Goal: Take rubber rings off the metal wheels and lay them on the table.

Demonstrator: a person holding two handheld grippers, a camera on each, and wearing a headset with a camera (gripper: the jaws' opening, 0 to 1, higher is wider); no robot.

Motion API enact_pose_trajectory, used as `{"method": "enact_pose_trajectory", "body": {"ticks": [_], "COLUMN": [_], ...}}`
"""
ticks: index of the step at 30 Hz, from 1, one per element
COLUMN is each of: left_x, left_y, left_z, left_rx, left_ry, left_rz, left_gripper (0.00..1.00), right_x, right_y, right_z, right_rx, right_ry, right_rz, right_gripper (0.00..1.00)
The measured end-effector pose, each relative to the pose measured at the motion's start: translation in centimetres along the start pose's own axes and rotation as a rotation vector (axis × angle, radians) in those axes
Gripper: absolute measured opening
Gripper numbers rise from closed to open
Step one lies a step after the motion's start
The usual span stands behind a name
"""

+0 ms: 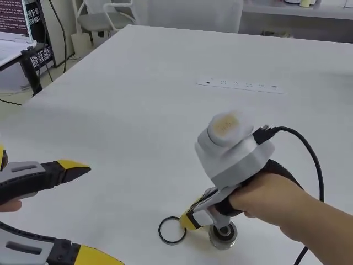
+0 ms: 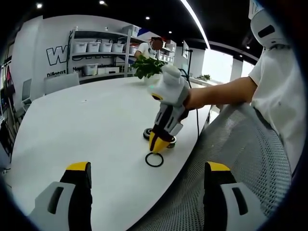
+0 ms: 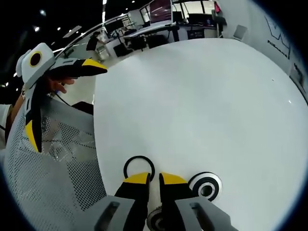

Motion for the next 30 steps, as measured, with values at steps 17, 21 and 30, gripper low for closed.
{"method": "enact_pose_trajectory", "body": {"ticks": [17,21,30], "left_x": [0.0,0.0,-0.2], "left_y": [0.0,0.0,0.0], "left_z": [0.0,0.0,0.1], "left_rx": [-0.007,-0.004,-0.008], "left_ry": [0.003,0.001,-0.008], "left_rz": [0.0,0.001,-0.018], "left_gripper": [0.96,0.96,0.97], "right_x": [0.2,0.1,-0.5], "right_y": [-0.3,0.2,2.2], "right_z": [0.5,0.8,1.9], "right_rx": [-0.008,-0.027,-0.121], "right_ry": [0.012,0.005,-0.041], "right_rz": [-0.007,-0.009,-0.002], "right_gripper": [0.02,0.01,0.04]}}
Point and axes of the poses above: the centre of the closed fingertips' face, and the gripper's own axes: y roughly backward along the fingers, x roughly to its left, z roughly out of its top, the point moved 5 cm from there along y, roughly backward along the fingers, and after that the axes turned 1 degree about y, right-handed, at the moved point
